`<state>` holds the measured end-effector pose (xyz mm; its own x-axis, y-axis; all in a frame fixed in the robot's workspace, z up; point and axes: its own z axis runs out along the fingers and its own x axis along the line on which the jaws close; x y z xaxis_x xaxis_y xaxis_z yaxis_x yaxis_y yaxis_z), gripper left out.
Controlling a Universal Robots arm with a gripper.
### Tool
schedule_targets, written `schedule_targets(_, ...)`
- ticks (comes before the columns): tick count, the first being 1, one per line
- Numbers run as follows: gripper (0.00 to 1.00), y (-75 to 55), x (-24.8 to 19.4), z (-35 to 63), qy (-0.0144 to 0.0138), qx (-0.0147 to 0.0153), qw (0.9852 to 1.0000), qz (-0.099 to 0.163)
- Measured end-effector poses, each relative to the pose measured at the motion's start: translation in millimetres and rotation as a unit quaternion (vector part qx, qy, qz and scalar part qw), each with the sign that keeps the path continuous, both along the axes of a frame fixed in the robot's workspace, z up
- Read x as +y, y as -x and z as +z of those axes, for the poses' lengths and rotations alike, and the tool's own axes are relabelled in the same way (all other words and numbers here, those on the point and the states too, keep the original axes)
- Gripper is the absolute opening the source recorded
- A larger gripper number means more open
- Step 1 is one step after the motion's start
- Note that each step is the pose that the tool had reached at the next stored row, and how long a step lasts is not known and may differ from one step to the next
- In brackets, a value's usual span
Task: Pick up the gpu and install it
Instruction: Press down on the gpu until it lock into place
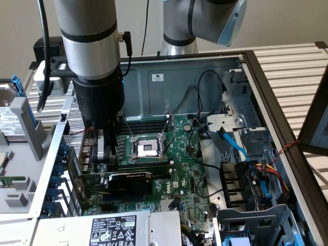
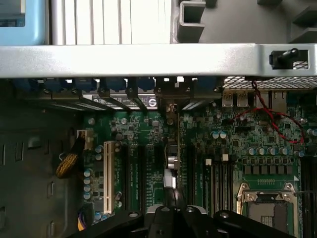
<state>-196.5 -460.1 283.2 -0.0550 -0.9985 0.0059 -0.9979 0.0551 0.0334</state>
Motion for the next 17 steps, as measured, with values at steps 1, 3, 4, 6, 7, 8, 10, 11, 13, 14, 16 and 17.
schedule_targets(1,0.11,-1.6,-0.3,0.1,0.0001,0.0000,1.0000,0.000)
schedule_targets(3,0.11,-6.6,-3.5,0.0,0.0001,0.0000,1.0000,0.000)
schedule_targets(4,0.11,-9.7,-4.9,0.1,0.0001,0.0001,1.0000,0.000)
schedule_targets(6,0.11,-16.7,-6.3,0.0,0.0000,0.0000,1.0000,0.000)
schedule_targets(7,0.11,-19.6,-6.3,0.1,0.0000,0.0000,1.0000,0.000)
schedule_targets(8,0.11,-21.4,-6.4,0.0,-0.0002,0.0000,1.0000,0.000)
schedule_targets(10,0.11,-22.7,-6.1,-0.7,-0.0010,-0.0001,1.0000,0.000)
schedule_targets(11,0.11,-22.8,-5.8,-1.3,-0.0013,0.0000,1.0000,0.000)
schedule_targets(13,0.11,-22.8,-3.7,-3.5,-0.0022,0.0000,1.0000,0.000)
schedule_targets(14,0.11,-22.8,-2.4,-4.6,-0.0029,0.0000,1.0000,0.000)
schedule_targets(16,0.11,-22.8,0.8,-6.4,-0.0040,0.0000,1.0000,0.000)
schedule_targets(17,0.11,-22.9,1.1,-7.3,-0.0040,-0.0001,1.0000,0.000)
